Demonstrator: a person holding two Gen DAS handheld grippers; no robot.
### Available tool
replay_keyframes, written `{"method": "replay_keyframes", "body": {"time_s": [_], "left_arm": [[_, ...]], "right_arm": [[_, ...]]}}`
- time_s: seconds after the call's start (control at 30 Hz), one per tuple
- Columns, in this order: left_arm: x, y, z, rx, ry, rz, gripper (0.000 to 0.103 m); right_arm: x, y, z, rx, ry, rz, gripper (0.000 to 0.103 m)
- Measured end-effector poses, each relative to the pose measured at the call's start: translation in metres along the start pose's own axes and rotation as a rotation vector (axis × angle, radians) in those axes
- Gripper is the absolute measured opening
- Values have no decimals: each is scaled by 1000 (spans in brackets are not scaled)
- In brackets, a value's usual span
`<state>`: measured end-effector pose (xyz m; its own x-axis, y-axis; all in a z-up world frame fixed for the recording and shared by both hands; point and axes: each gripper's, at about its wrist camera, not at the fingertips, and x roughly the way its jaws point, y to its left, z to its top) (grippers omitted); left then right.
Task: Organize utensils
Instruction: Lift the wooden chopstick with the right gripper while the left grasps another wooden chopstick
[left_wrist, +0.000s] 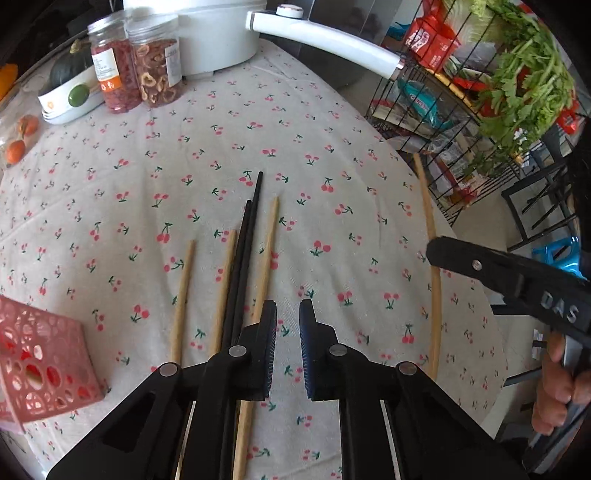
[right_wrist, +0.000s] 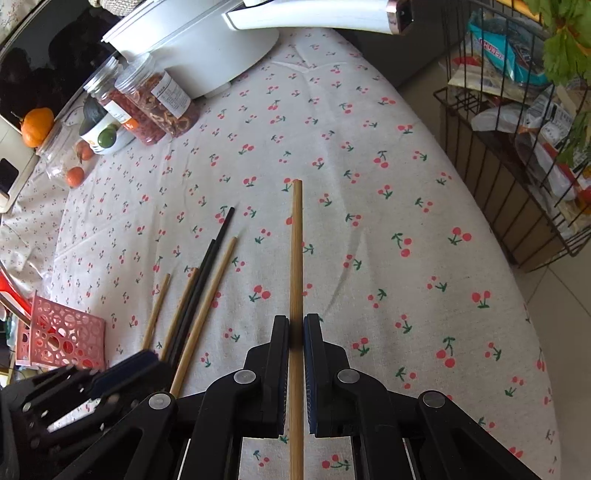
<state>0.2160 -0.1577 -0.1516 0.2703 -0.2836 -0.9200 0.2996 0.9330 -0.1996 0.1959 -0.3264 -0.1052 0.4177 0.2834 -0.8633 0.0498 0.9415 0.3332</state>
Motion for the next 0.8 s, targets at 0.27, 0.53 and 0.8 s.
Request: {"method": "replay_keyframes", "body": {"time_s": [0.27, 0.53, 0.8], "left_arm": [[33, 11, 17, -49, 49, 69, 12], [37, 2, 22, -22, 95, 140, 7], [-32, 5, -14, -2, -30, 72, 6]], "right_arm": [[-1, -16, 4, 12, 4, 24, 6], [-2, -14, 5, 14, 3, 42, 6], [-15, -9, 2, 11, -29, 43, 6]]}}
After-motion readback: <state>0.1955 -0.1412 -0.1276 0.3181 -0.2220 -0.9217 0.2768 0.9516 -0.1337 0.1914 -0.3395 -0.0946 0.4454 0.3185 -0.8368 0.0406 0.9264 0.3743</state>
